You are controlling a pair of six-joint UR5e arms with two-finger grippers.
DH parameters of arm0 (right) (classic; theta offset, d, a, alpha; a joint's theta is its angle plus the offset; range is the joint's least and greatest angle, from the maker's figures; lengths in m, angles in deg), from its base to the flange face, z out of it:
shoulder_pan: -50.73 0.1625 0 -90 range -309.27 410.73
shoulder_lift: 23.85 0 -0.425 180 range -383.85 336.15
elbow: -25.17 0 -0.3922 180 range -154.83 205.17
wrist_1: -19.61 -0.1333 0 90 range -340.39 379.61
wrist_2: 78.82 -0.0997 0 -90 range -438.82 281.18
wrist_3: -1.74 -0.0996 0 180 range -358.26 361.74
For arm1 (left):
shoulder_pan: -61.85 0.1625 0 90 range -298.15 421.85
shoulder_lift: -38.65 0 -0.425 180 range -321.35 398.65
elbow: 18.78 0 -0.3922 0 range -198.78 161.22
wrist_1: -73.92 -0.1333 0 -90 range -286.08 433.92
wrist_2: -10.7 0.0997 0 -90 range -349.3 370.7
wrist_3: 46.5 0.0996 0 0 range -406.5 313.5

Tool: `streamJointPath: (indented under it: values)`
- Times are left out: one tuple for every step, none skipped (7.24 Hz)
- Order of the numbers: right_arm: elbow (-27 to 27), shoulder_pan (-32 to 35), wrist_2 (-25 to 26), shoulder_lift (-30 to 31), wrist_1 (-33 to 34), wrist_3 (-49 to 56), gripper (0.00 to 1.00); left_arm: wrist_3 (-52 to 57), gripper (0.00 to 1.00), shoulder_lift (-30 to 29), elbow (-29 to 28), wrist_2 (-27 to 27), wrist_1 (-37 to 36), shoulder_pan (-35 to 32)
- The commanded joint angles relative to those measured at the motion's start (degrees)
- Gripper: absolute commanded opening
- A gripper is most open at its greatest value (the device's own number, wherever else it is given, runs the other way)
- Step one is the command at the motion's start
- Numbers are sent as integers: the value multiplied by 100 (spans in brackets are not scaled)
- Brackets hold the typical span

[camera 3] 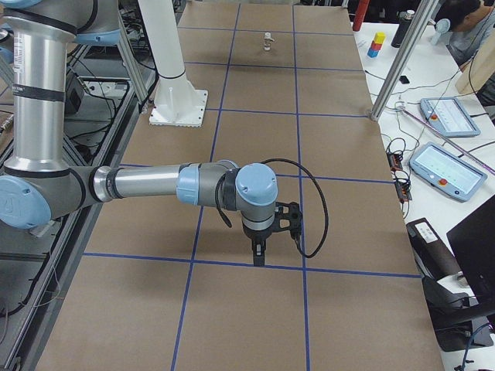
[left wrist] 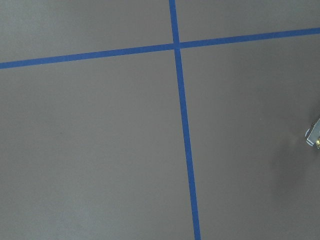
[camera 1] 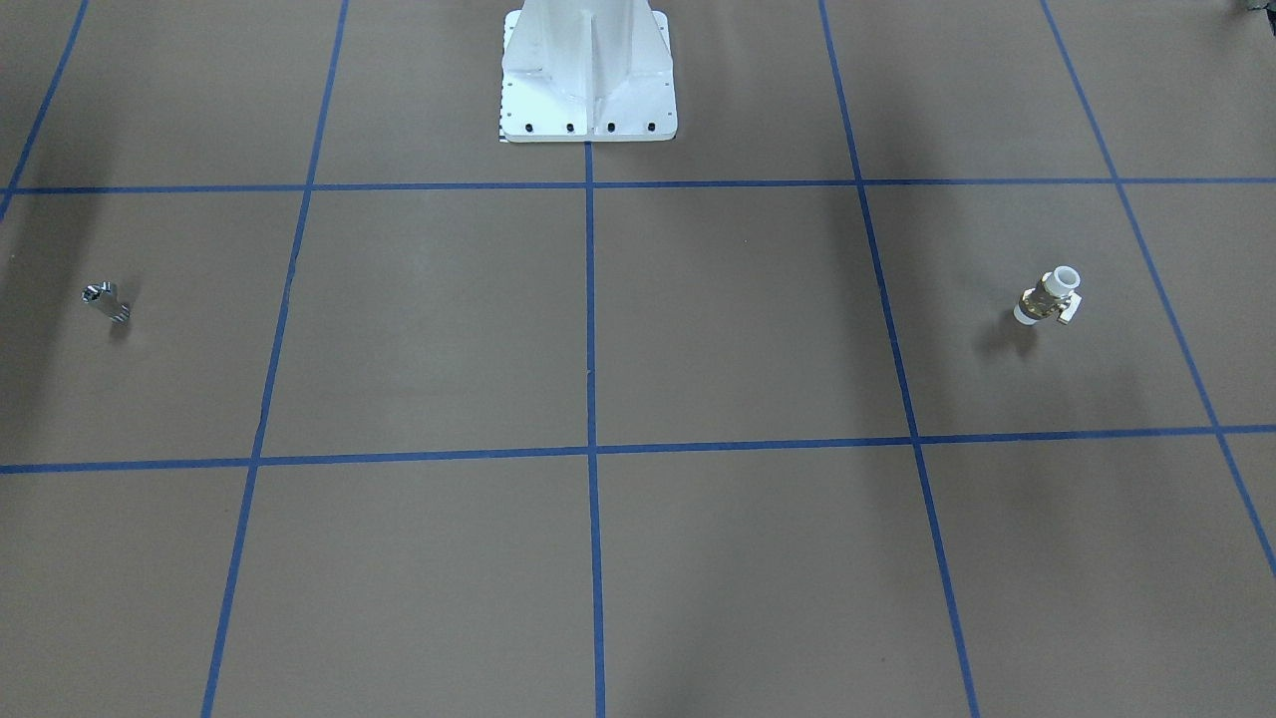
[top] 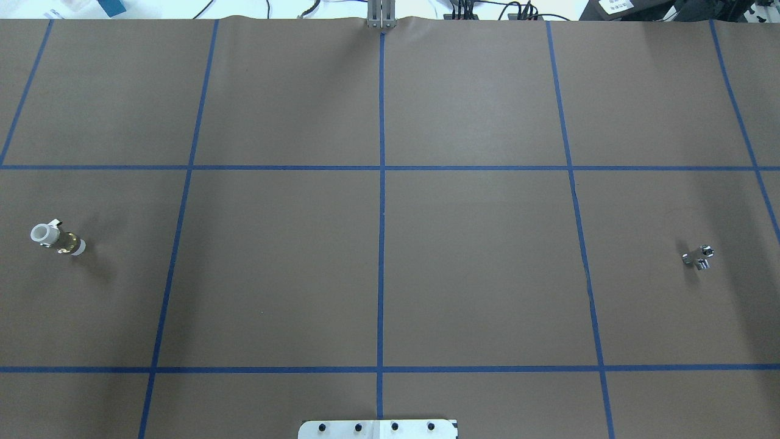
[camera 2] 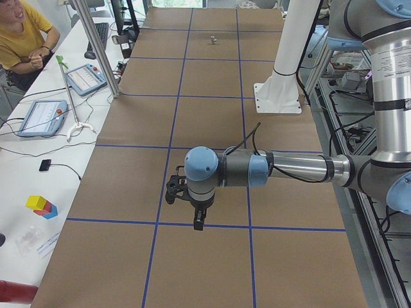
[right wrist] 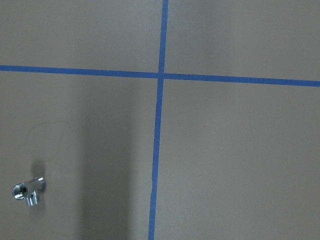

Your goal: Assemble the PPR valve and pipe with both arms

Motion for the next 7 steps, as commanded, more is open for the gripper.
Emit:
streamJointPath:
  values:
    - [5,-2,-9,9,10,-4,100,-28,100,2,7,0,-2,-2]
    - [5,-2,0,9,10,-4,100,-19,100,11,7,9,-2,7]
    - [5,-2,-9,0,10,-4,100,-11,100,11,-11,175,33,7]
    - [-3,-2,-9,0,10,-4,100,-19,100,-85,67,263,155,-2]
    - [-3,-11,-26,0,10,-13,100,-28,100,-112,77,264,322,7]
    - [-3,-2,-26,0,10,-13,100,-11,100,-269,51,264,619,33]
    - [-3,-11,-26,0,10,-13,100,-10,100,-349,-2,247,944,146]
